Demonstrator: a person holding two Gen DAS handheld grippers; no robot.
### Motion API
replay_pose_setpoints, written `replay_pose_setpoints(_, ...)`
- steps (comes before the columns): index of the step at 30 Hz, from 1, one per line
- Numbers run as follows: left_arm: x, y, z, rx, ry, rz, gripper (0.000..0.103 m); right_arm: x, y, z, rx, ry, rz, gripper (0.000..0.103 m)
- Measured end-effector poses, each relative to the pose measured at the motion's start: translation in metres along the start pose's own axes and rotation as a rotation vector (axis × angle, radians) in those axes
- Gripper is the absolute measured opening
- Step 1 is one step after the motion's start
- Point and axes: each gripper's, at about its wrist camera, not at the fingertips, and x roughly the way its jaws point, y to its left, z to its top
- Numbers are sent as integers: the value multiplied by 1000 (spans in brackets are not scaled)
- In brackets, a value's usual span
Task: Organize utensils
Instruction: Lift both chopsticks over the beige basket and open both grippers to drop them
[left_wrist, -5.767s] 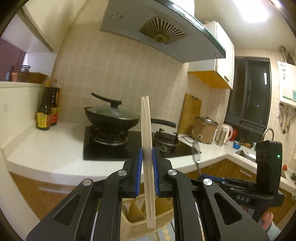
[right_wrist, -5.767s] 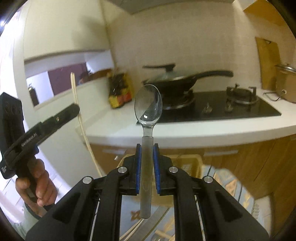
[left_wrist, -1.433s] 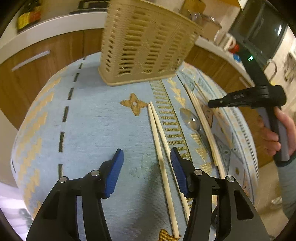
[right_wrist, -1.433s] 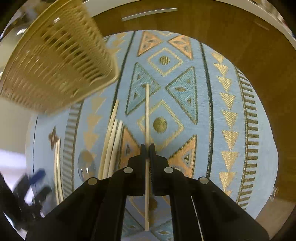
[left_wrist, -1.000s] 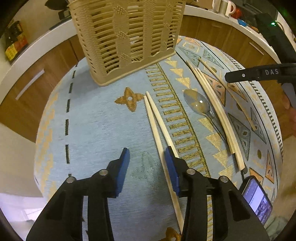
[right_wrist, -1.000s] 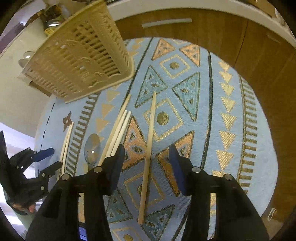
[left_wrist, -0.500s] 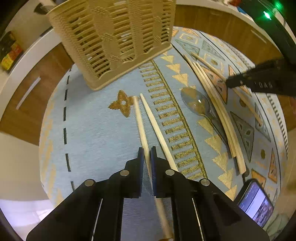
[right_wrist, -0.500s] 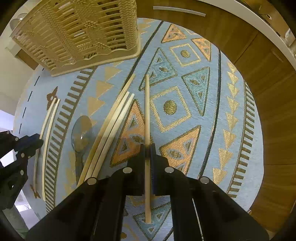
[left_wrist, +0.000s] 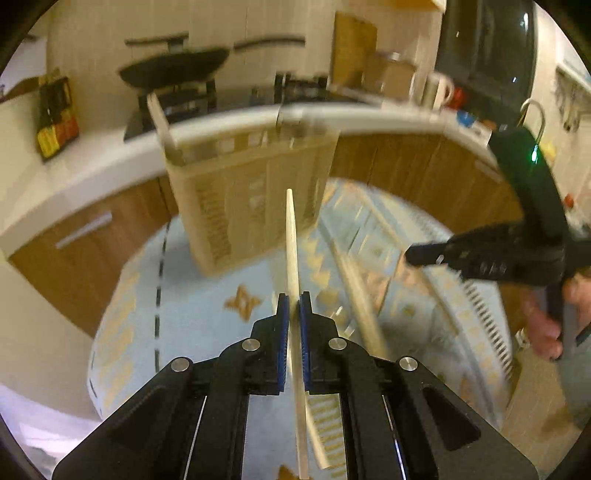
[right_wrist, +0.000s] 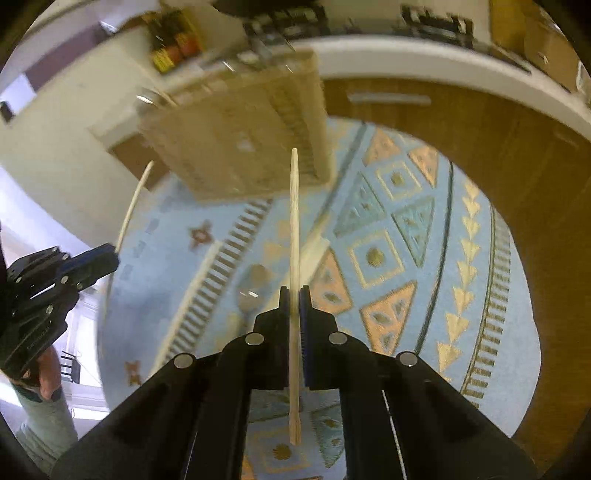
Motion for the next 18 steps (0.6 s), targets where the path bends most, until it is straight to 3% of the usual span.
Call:
replay_pose_setpoints(7, -39, -11, 32, -2, -158, 8, 4, -44, 19, 21, -42, -148, 93, 4)
replay_pose_setpoints(18, -67, -3, 81, -56, -340, 7, 4, -85, 32, 58, -84, -323, 206, 4)
